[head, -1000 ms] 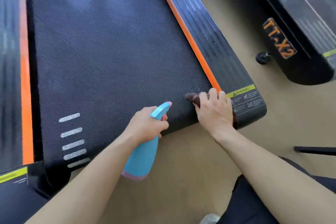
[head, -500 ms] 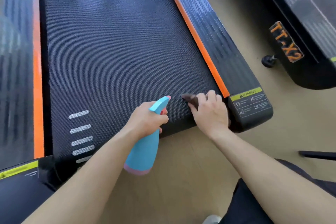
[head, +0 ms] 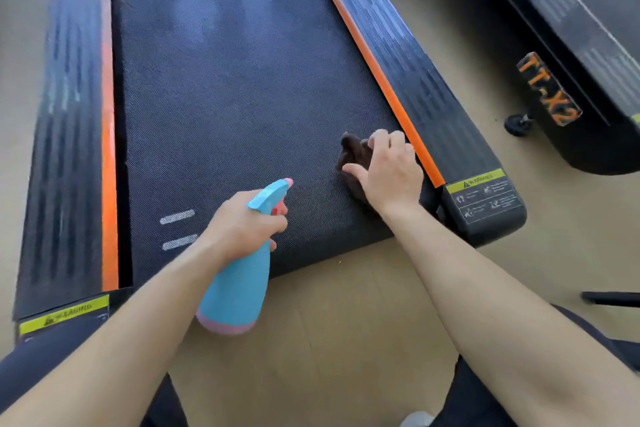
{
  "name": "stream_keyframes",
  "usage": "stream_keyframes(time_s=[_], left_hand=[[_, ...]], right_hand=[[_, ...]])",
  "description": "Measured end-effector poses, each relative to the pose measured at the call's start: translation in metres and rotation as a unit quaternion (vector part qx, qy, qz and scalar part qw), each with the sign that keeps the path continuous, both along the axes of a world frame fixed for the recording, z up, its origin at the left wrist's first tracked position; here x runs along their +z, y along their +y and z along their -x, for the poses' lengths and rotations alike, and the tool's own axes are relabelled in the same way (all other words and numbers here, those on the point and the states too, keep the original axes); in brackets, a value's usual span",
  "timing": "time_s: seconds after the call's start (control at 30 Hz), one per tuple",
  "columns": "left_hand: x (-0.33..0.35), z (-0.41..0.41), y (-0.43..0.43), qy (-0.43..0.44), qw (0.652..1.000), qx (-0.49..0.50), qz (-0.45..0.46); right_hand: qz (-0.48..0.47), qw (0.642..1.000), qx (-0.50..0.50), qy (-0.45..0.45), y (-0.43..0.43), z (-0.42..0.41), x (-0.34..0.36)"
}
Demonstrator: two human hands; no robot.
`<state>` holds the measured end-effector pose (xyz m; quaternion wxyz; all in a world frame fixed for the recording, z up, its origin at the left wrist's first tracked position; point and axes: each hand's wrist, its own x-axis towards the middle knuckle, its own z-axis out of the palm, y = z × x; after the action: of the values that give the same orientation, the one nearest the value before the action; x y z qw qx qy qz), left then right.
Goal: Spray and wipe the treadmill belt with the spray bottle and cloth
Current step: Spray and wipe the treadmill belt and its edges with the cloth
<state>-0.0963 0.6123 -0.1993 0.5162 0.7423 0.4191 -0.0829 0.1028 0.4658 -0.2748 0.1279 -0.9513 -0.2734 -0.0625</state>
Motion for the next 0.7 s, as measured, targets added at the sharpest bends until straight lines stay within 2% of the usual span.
stream_keyframes(time_s=[0.13,0.2,0.3,0.37,0.43,0.53,0.57,0.63,0.7], left_hand=[[0.0,0.003,-0.006,-0.015,1.0,-0.011,0.008],[-0.005,0.003,-0.006,-0.011,1.0,-0.022,-0.001],[-0.005,0.006,-0.006,-0.011,1.0,-0.027,0.008],[-0.004,0.008,-0.005,-0.015,0.999,-0.028,0.008],[-0.004,0.009,-0.004,-0.016,1.0,-0.027,0.003],[-0.007,0.008,0.001,-0.013,0.999,-0.032,-0.014],[-0.007,0.008,0.002,-0.013,0.999,-0.036,-0.016],[-0.006,0.008,0.004,-0.02,0.999,-0.034,-0.019],[-0.005,0.008,0.007,-0.024,0.999,-0.032,-0.01]], right_hand=[[0.0,0.992,0.076,-0.103,-0.004,0.014,-0.015],[0.031,0.992,0.094,-0.08,-0.006,0.023,-0.026],[0.121,0.991,0.065,-0.012,-0.003,0.022,-0.032],[0.139,0.988,0.047,0.039,0.001,0.012,-0.028],[0.101,0.991,0.045,0.074,0.003,0.005,-0.021],[-0.051,0.982,0.063,0.168,0.0,0.009,-0.011],[-0.072,0.977,0.065,0.188,-0.001,0.014,-0.011],[-0.022,0.988,0.04,0.148,-0.003,0.023,-0.015],[0.01,0.999,-0.004,0.044,-0.004,0.03,-0.021]])
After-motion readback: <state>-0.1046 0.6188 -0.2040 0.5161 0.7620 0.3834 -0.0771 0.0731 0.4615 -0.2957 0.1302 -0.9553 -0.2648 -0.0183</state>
